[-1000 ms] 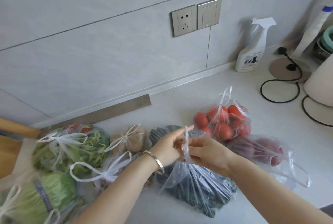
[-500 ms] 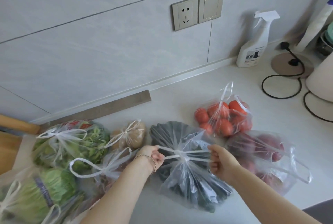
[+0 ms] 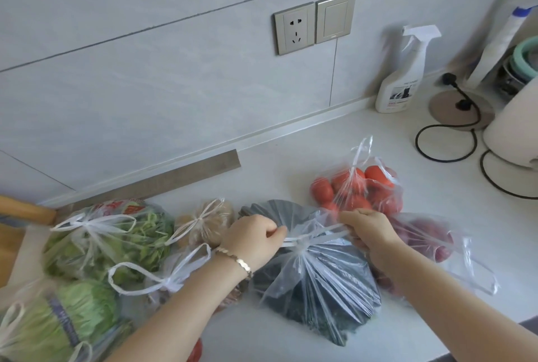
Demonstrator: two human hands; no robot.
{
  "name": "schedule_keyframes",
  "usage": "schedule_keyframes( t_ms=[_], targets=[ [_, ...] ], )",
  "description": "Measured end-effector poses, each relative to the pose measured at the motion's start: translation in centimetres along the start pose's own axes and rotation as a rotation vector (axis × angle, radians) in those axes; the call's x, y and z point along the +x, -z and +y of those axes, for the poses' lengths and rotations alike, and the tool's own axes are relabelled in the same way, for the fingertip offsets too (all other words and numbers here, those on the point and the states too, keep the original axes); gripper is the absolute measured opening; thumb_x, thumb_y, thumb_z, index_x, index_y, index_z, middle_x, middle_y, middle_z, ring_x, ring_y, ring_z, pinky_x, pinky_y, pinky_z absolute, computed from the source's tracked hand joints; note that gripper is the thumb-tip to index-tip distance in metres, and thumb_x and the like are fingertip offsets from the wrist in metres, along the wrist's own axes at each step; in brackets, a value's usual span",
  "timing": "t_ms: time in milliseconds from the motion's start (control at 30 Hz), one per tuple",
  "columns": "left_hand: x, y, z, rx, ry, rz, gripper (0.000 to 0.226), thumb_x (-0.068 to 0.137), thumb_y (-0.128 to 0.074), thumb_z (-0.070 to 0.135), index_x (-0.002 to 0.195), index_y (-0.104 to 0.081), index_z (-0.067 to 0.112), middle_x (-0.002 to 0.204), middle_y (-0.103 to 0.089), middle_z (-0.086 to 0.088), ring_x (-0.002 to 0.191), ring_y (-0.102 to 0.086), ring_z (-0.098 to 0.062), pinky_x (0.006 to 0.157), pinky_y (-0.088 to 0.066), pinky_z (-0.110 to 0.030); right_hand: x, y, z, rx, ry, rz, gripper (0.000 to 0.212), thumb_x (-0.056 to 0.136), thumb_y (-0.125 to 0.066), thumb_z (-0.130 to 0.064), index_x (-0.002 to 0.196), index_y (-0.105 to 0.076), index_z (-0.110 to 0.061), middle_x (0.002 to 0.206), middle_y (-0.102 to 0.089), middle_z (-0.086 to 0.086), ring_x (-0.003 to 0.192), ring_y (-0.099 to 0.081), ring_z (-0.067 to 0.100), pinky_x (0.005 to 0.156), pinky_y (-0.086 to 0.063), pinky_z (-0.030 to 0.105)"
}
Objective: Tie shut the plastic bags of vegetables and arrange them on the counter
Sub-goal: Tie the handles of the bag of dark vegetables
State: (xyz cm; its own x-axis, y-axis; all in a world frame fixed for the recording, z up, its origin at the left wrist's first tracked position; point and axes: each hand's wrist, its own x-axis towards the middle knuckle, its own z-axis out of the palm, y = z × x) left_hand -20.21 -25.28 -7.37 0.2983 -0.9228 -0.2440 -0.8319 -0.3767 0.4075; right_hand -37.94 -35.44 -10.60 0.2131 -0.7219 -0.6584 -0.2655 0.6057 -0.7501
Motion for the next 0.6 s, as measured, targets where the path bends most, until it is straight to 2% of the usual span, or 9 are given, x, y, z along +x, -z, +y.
schedule_keyframes(
  t_ms=[67, 100, 233, 267, 333, 400, 467, 533, 600],
  targets=[
    [-0.4, -1.1, -1.2, -0.166, 0.081, 0.026, 0.053, 0.087, -0.054, 0.026, 0.04, -0.03, 0.017, 0.036, -0.027, 0.003, 0.039, -0.027, -0.009, 0.045, -0.024, -0.023, 0.8, 0.1, 1.7, 0.113, -0.112, 0.018, 0.04, 0.08, -0.06, -0.002, 0.052, -0.036, -0.017, 0.045, -0.032, 0.0, 0.034, -0.023, 0.009, 0.033, -0.017, 0.013],
    [-0.4, -1.8, -2.0, -0.323, 0.195, 0.031, 0.051, 0.085, -0.056, 0.02, 0.04, -0.032, 0.019, 0.033, -0.027, 0.005, 0.039, -0.027, -0.009, 0.046, -0.026, -0.023, 0.9, 0.0, 2.7, 0.171, -0.175, 0.033, 0.038, 0.081, -0.058, -0.001, 0.054, -0.037, -0.017, 0.042, -0.031, -0.002, 0.031, -0.023, 0.007, 0.032, -0.017, 0.011],
    [-0.6, -4.8, -5.3, -1.227, 0.891, -0.023, 0.04, 0.086, -0.053, 0.005, 0.051, -0.036, 0.014, 0.029, -0.024, 0.008, 0.025, -0.022, -0.007, 0.032, -0.022, -0.011, 1.0, -0.6, 6.0, 0.292, -0.353, 0.099, 0.032, 0.085, -0.054, -0.001, 0.057, -0.043, -0.011, 0.032, -0.03, -0.005, 0.02, -0.02, 0.003, 0.027, -0.014, 0.008],
    [-0.8, -5.3, -5.4, -1.376, 0.951, -0.046, 0.04, 0.087, -0.052, 0.006, 0.053, -0.033, 0.016, 0.028, -0.023, 0.008, 0.022, -0.019, -0.005, 0.03, -0.02, -0.008, 1.1, -0.8, 6.3, 0.337, -0.365, 0.117, 0.03, 0.085, -0.054, 0.0, 0.058, -0.044, -0.009, 0.029, -0.03, -0.005, 0.018, -0.02, 0.003, 0.026, -0.014, 0.007],
    [-0.5, -5.8, -5.3, -1.466, 0.97, -0.049, 0.041, 0.087, -0.052, 0.008, 0.054, -0.031, 0.017, 0.026, -0.021, 0.007, 0.02, -0.017, -0.005, 0.03, -0.021, -0.007, 1.0, -1.0, 5.9, 0.382, -0.404, 0.199, 0.028, 0.084, -0.056, -0.002, 0.058, -0.045, -0.007, 0.026, -0.032, -0.003, 0.017, -0.021, 0.005, 0.025, -0.016, 0.008],
    [0.4, -4.7, -4.6, -1.309, 0.927, 0.04, 0.04, 0.086, -0.053, 0.008, 0.052, -0.034, 0.015, 0.027, -0.025, 0.007, 0.021, -0.022, -0.008, 0.033, -0.024, -0.011, 0.7, -0.9, 4.6, 0.206, -0.303, 0.299, 0.029, 0.08, -0.059, -0.004, 0.055, -0.045, -0.008, 0.037, -0.036, 0.002, 0.026, -0.028, 0.011, 0.031, -0.025, 0.016],
    [1.6, -2.9, -3.8, -0.839, 0.678, 0.138, 0.037, 0.085, -0.054, 0.011, 0.051, -0.04, 0.009, 0.037, -0.034, -0.002, 0.036, -0.036, -0.019, 0.043, -0.031, -0.021, 0.4, -1.0, 3.1, -0.233, -0.039, 0.291, 0.029, 0.077, -0.059, -0.008, 0.054, -0.042, -0.01, 0.047, -0.039, 0.002, 0.043, -0.034, 0.016, 0.046, -0.031, 0.023],
    [2.3, -0.8, -2.3, -0.308, 0.376, 0.067, 0.028, 0.087, -0.051, 0.021, 0.061, -0.049, 0.01, 0.053, -0.044, -0.005, 0.058, -0.046, -0.023, 0.054, -0.032, -0.026, -0.6, -1.6, 1.2, -0.631, 0.104, 0.116, 0.013, 0.077, -0.058, -0.017, 0.069, -0.048, -0.014, 0.06, -0.051, 0.0, 0.056, -0.047, 0.018, 0.056, -0.039, 0.026],
    [2.9, 0.6, -0.3, -0.003, 0.173, -0.053, 0.017, 0.09, -0.047, 0.029, 0.084, -0.055, 0.015, 0.077, -0.056, -0.003, 0.078, -0.054, -0.025, 0.063, -0.038, -0.028, -1.1, -1.7, -0.3, -0.856, 0.181, 0.043, 0.013, 0.08, -0.056, -0.024, 0.09, -0.051, -0.017, 0.081, -0.058, -0.001, 0.074, -0.058, 0.019, 0.066, -0.048, 0.029]
  ],
)
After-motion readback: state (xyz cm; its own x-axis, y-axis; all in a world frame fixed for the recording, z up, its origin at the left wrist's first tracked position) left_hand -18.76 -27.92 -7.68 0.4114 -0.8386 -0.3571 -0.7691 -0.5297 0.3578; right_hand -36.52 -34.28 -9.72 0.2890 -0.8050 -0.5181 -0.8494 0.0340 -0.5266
